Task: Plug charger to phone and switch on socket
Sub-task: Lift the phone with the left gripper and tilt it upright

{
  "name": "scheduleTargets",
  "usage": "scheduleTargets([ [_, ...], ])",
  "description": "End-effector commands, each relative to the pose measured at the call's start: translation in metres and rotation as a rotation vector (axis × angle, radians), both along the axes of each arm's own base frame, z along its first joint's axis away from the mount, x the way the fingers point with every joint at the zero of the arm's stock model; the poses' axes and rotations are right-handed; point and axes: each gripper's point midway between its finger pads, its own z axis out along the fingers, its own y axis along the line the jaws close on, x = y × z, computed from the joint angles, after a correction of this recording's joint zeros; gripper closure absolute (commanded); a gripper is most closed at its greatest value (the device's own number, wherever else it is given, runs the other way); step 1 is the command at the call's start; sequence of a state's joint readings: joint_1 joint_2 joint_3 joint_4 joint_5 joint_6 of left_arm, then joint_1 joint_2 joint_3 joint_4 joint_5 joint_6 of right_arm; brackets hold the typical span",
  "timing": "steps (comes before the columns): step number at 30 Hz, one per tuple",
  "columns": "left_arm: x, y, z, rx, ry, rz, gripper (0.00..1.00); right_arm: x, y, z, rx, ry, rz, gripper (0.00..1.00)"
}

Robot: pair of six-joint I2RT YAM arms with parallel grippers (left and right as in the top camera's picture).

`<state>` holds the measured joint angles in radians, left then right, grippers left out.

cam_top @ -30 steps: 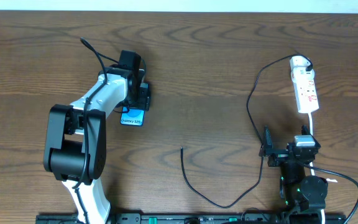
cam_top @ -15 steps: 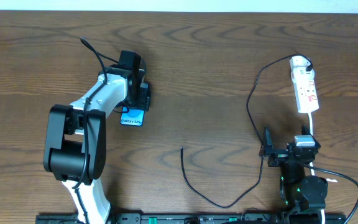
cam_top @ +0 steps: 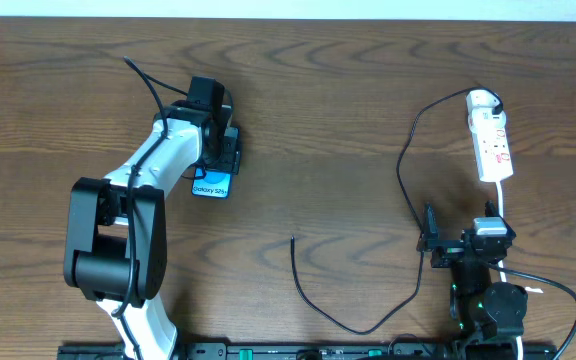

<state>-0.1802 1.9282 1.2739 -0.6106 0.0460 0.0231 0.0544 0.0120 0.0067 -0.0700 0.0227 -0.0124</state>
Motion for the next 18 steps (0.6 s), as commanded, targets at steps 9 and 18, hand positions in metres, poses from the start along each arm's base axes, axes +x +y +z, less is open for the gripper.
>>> scheduleTargets([
  [9,0.006,-0.008,0.030,-0.047,-0.046,-0.010,0.93,0.000,-0.003,0.000,-0.012,-0.001,-0.015,0.01],
  [18,0.008,-0.020,0.080,-0.139,-0.155,-0.004,0.93,0.000,-0.003,0.000,-0.012,-0.001,-0.015,0.01],
])
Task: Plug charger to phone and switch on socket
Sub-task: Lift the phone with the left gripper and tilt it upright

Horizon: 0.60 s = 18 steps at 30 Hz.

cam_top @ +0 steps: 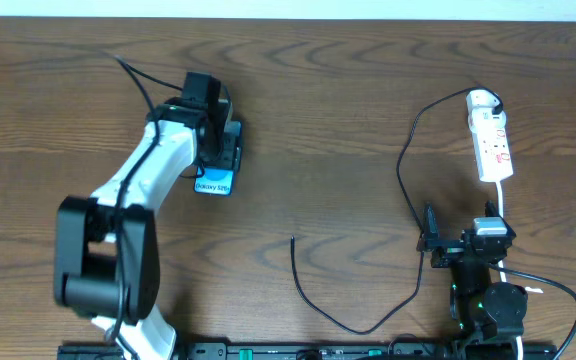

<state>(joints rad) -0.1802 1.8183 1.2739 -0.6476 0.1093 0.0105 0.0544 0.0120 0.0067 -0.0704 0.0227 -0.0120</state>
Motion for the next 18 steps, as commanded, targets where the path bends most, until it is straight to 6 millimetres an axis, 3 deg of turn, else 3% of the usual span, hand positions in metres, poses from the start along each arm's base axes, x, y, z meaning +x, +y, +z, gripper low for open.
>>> scheduleTargets([
  [1,0.010,-0.013,0.047,-0.086,-0.106,-0.006,0.93,0.000,-0.003,0.000,-0.012,-0.002,-0.015,0.01],
  [7,0.002,-0.038,0.074,-0.259,-0.121,-0.014,0.93,0.000,-0.003,0.000,-0.012,-0.002,-0.015,0.01],
  [18,-0.017,-0.092,0.103,-0.643,0.001,-0.012,0.93,0.000,-0.003,0.000,-0.012,-0.002,-0.015,0.01],
])
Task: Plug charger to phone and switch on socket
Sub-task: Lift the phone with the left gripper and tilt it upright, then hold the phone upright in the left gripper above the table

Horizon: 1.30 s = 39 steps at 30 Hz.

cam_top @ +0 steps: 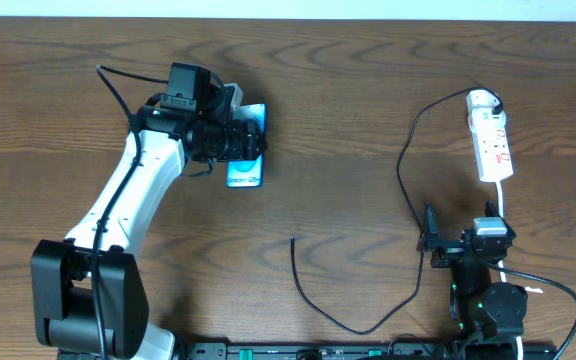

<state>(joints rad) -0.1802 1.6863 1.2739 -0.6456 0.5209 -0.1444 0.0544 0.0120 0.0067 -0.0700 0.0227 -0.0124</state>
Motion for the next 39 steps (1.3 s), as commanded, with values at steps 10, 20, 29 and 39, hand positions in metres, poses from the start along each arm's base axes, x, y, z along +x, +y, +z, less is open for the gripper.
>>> scheduleTargets([
  [10,0.001,-0.050,0.091,-0.603,0.166,0.047,0.93,0.000,-0.003,0.000,-0.012,-0.001,-0.015,0.01],
  [20,0.004,-0.042,0.126,-0.845,0.433,0.185,0.93,0.000,-0.003,0.000,-0.012,-0.001,-0.015,0.01],
  [29,0.001,-0.036,0.133,-0.924,0.679,0.323,0.93,0.000,-0.003,0.000,-0.012,-0.001,-0.015,0.01],
  [39,0.004,-0.037,0.138,-0.949,0.748,0.368,0.93,0.000,-0.003,0.000,-0.012,-0.001,-0.015,0.01],
])
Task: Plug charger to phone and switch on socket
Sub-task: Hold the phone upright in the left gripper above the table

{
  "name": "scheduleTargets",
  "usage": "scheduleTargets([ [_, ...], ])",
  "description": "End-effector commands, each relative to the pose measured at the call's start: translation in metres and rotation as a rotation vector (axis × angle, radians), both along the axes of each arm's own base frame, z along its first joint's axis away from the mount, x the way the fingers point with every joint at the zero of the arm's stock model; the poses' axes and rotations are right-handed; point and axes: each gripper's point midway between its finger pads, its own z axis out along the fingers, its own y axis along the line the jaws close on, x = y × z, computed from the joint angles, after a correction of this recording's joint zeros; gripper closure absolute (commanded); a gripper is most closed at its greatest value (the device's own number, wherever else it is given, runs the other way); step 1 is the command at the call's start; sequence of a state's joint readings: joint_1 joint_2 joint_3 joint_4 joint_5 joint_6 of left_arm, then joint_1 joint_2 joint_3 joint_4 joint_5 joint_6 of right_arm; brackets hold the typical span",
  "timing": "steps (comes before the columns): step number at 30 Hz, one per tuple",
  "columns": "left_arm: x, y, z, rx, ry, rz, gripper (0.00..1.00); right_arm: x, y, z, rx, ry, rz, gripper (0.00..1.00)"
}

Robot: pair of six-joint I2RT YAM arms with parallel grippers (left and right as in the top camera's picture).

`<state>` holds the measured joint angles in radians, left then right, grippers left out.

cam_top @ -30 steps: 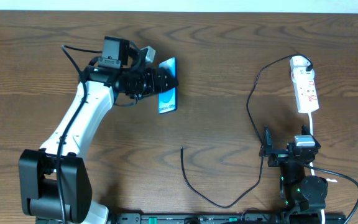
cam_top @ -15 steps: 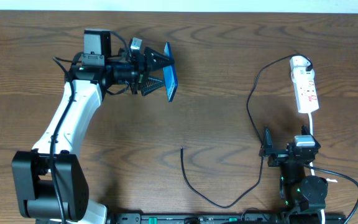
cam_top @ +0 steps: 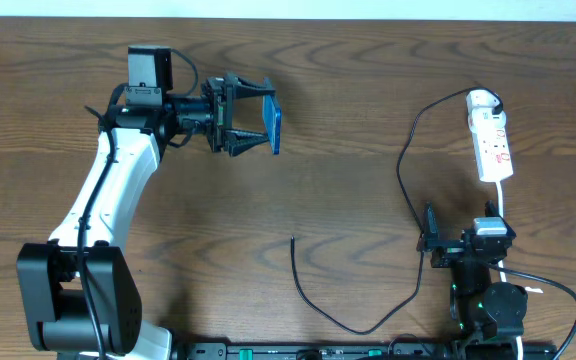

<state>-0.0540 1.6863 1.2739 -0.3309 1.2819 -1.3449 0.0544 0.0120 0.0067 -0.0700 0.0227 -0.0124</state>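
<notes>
My left gripper [cam_top: 268, 118] points right at the table's far middle-left and is shut on the blue phone [cam_top: 275, 127]. The phone is held up on edge, so only a narrow blue strip shows. The black charger cable [cam_top: 405, 170] runs from the white power strip [cam_top: 492, 140] at the far right, loops down near the front edge, and ends in a free plug tip [cam_top: 292, 239] on the table's middle. My right gripper [cam_top: 429, 238] rests at the front right beside the cable; whether its jaws are apart is too small to tell. The strip's switch is not legible.
The power strip's white lead [cam_top: 505, 215] runs down past the right arm's base [cam_top: 488, 300]. The left arm's white links [cam_top: 108, 200] stretch from the front left corner. Brown wooden table [cam_top: 348, 90] all around.
The left gripper has turned to point right and sits a little farther back. The phone, then face-up under it, now stands on edge in the jaws. Right arm and cable unchanged.
At first my left gripper was down on the phone lying face-up at the table's left. Then it stood slightly farther back with the phone. Later gripper and phone were further right. Now the phone is held on edge, farther right still. The right arm stayed parked.
</notes>
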Motion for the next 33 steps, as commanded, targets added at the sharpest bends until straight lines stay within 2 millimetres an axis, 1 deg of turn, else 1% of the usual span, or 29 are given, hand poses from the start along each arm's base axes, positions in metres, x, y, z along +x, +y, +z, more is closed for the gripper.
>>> scheduleTargets([
  [1,-0.0019,-0.0010,0.0293,-0.058,-0.018,-0.022,0.93,-0.0002,-0.0033,-0.0001,-0.012,-0.001,-0.015,0.01],
  [3,-0.0027,-0.0014,0.0305,-0.068,0.004,-0.023,0.93,-0.0002,-0.0033,-0.0001,-0.012,-0.001,-0.015,0.01],
  [7,-0.0007,-0.0015,0.0329,-0.070,-0.017,-0.023,0.93,-0.0002,-0.0032,-0.0001,-0.012,-0.001,-0.015,0.01],
  [33,-0.0008,-0.0015,0.0328,-0.070,-0.017,-0.023,0.93,-0.0002,-0.0033,-0.0001,-0.012,-0.001,-0.015,0.01],
])
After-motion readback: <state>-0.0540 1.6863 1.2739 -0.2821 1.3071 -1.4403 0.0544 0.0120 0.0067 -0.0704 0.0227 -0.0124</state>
